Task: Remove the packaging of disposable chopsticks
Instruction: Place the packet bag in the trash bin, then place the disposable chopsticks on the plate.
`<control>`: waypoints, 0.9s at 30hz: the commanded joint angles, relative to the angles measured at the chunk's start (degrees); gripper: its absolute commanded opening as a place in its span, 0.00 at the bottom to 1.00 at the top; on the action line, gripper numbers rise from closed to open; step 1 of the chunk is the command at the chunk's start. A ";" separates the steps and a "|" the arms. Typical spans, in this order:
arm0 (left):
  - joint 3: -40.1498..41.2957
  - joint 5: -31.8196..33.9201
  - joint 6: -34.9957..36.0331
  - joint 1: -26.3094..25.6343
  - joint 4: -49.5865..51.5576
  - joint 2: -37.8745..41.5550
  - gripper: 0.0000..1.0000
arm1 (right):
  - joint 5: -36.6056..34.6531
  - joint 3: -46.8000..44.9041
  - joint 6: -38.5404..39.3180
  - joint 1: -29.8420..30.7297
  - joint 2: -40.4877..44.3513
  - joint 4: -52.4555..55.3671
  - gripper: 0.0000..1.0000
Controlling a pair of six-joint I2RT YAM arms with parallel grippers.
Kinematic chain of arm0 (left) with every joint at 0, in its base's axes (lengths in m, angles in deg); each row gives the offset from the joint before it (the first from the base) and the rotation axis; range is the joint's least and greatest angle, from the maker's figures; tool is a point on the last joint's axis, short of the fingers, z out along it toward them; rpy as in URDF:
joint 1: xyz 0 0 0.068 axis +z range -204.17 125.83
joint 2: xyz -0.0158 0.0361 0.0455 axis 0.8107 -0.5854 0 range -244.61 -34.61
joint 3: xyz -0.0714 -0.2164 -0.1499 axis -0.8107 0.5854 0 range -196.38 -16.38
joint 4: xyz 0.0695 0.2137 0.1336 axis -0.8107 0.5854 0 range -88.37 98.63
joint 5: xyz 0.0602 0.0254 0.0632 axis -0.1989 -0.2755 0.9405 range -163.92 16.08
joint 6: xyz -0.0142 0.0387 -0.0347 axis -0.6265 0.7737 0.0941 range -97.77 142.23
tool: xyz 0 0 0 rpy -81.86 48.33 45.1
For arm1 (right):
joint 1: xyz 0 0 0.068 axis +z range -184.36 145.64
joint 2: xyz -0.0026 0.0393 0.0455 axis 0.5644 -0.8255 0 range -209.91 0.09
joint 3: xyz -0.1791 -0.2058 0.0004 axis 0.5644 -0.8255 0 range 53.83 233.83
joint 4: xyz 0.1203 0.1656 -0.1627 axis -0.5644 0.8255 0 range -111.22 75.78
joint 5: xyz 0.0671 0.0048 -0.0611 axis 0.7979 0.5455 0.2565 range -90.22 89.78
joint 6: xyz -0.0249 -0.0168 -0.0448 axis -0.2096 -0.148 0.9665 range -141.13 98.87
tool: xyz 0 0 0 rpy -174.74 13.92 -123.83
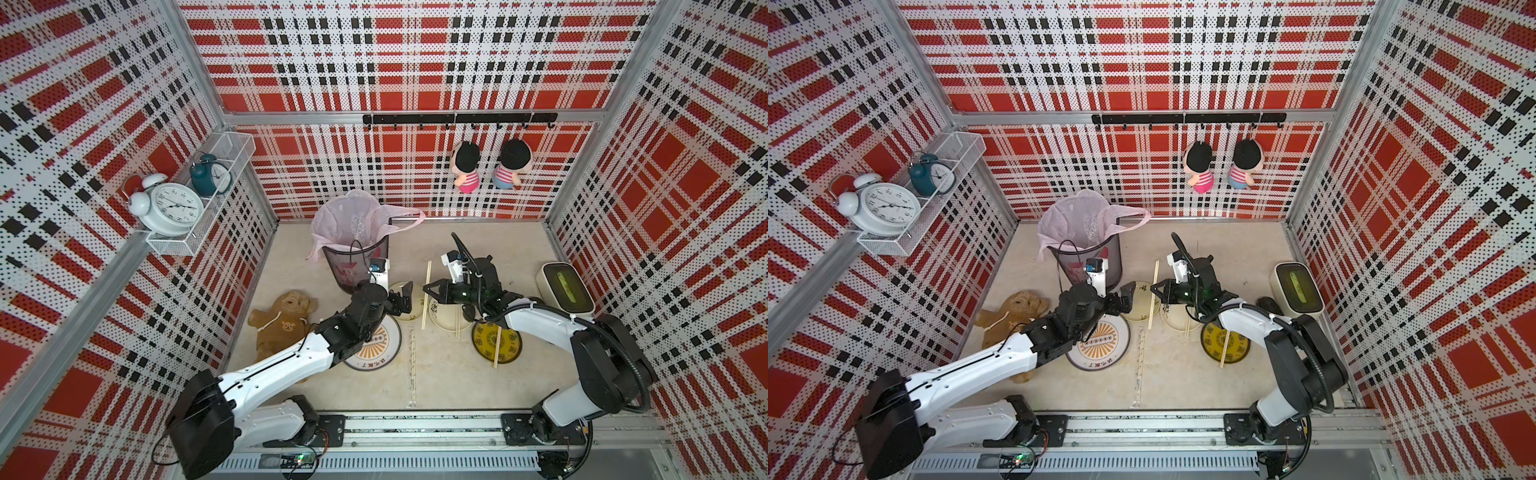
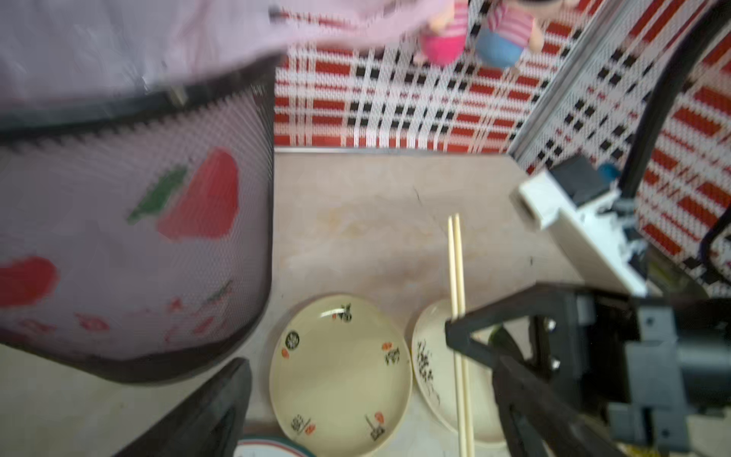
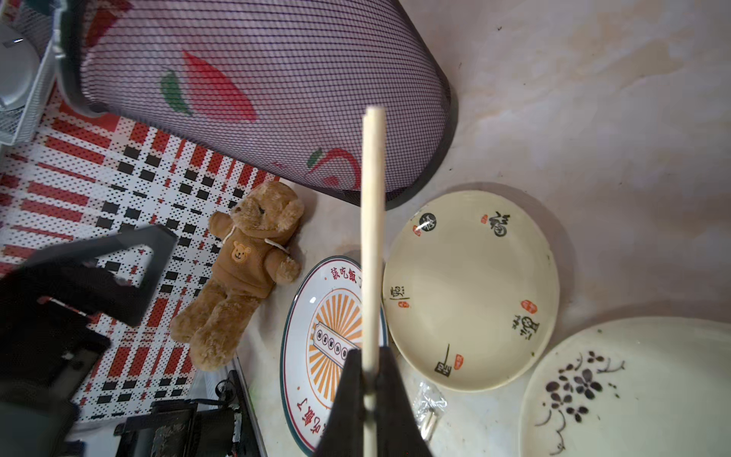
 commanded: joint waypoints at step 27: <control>1.47 -17.35 1.36 5.78 -16.85 -20.39 0.82 | 2.67 28.46 2.29 -1.42 -25.74 27.23 0.00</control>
